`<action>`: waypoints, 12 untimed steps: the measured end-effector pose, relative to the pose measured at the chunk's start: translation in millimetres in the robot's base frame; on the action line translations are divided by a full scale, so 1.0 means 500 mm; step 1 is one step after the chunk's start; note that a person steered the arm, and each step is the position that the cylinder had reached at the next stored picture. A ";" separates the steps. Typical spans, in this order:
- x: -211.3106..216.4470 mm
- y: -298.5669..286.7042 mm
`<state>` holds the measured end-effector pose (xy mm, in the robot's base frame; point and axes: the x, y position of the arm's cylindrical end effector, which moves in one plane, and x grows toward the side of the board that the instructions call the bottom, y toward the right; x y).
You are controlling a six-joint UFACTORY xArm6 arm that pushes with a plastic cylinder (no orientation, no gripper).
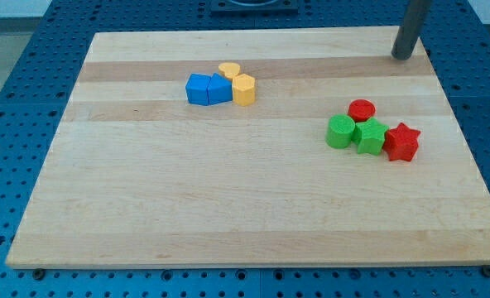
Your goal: Place the cube to the left side of the board
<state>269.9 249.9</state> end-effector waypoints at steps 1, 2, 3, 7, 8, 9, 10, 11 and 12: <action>0.000 0.000; -0.003 0.000; -0.003 -0.020; -0.003 -0.036; -0.005 -0.090; -0.005 -0.187; -0.002 -0.282; 0.015 -0.367; 0.028 -0.431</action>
<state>283.9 34.5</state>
